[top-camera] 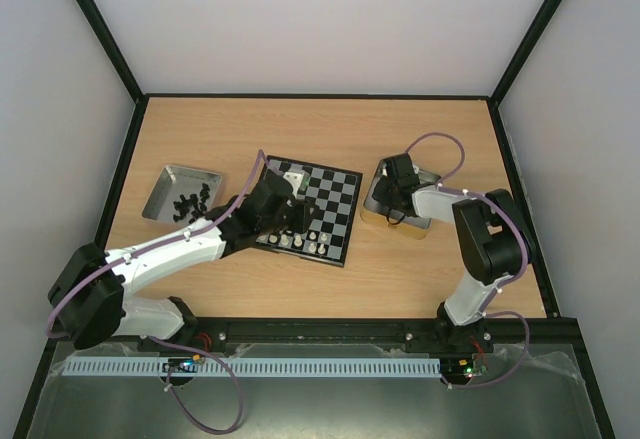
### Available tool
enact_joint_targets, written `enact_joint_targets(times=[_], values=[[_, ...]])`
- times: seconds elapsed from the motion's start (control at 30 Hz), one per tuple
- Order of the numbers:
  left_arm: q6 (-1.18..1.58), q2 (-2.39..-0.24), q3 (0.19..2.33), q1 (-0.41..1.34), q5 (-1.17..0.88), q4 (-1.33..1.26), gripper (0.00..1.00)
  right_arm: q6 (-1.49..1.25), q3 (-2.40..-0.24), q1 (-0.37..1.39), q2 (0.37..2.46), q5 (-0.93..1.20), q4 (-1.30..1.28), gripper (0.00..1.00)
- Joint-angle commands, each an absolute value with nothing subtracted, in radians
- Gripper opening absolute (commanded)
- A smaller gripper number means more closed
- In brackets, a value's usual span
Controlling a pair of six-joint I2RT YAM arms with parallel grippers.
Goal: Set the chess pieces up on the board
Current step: Pick up the chess piece from the storage box.
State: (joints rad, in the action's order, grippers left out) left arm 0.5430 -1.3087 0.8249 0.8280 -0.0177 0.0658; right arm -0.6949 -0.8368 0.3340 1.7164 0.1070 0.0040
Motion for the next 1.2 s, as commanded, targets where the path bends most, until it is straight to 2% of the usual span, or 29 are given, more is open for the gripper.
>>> enact_joint_targets(times=[0.0,0.07,0.23,0.37,0.83,1.17], values=[[0.548,-1.302,0.806,0.821,-0.017,0.048,0.31,-0.720,-0.833,0.330,1.677,-0.030,-0.022,0.13],[0.549,-1.304,0.807,0.821,-0.018,0.047,0.31,-0.703,-0.845,0.330,1.675,-0.023,-0.038,0.14],[0.549,-1.302,0.807,0.820,-0.017,0.046,0.31,-0.657,-0.879,0.330,1.662,0.026,-0.069,0.29],[0.550,-1.300,0.806,0.820,-0.015,0.044,0.31,-0.618,-0.900,0.330,1.667,0.050,-0.082,0.35],[0.546,-1.299,0.802,0.819,-0.020,0.040,0.31,-0.475,-1.032,0.330,1.816,0.029,-0.185,0.37],[0.546,-1.299,0.798,0.819,-0.022,0.035,0.32,-0.497,-1.006,0.330,1.818,-0.032,-0.235,0.28]])
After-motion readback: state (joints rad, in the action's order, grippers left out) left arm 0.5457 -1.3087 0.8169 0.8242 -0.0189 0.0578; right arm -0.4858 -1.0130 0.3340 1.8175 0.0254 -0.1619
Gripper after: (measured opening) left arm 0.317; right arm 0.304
